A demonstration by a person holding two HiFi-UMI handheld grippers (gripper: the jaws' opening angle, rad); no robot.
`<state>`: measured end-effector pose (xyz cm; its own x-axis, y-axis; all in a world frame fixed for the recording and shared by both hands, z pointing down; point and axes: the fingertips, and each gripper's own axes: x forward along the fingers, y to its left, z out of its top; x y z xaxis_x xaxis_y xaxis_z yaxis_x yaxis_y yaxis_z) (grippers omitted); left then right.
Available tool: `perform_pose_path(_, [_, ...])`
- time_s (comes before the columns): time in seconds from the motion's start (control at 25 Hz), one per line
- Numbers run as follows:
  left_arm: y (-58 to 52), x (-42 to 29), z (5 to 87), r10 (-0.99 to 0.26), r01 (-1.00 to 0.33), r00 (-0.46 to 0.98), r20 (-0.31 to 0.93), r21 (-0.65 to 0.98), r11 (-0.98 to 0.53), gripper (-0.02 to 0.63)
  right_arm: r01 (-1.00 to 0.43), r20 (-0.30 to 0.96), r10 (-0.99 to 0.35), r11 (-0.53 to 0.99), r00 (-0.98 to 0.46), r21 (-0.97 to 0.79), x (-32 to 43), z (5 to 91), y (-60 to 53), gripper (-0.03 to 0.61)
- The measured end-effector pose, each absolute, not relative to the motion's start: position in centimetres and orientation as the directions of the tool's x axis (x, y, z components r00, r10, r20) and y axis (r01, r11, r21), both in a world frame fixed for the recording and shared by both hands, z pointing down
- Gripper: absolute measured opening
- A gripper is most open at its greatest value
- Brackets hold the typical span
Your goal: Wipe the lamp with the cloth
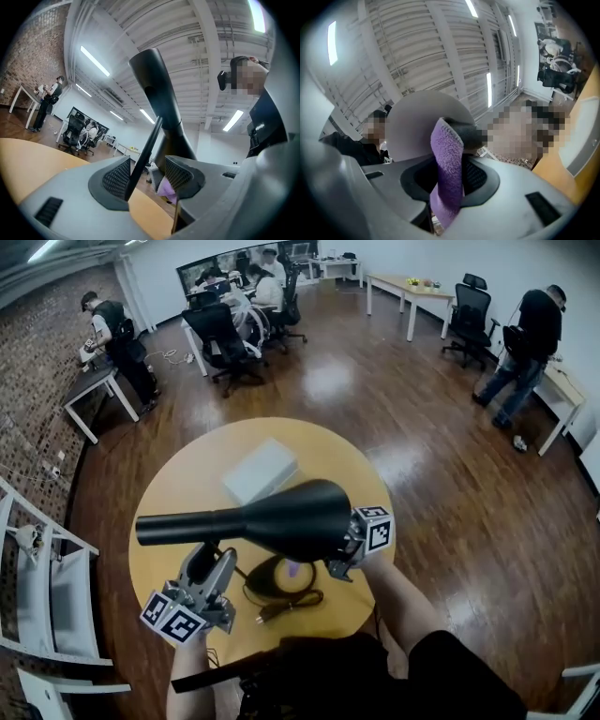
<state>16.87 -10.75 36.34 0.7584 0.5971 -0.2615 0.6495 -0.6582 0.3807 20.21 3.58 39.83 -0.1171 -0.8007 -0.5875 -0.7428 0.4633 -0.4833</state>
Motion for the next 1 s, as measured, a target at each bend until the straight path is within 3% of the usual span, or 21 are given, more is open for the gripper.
perform_pose_path(0.4, [-10.9,17.2,36.4,0.601,0.649,0.757,-0.255,0.393,-0.651,0.212,-0.726,-0.775,-0.618,0.593,-0.133,-0.348,19.2,36.8,10.1,0.106])
perform_pose_path(1.0, [-10.2,16.8,36.9,0.594,0.646,0.761,-0.262,0.391,-0.656,0.212,-0.742,-0.74,-0.671,0.475,0.041,-0.472,22.7,37.1,6.9,0.106])
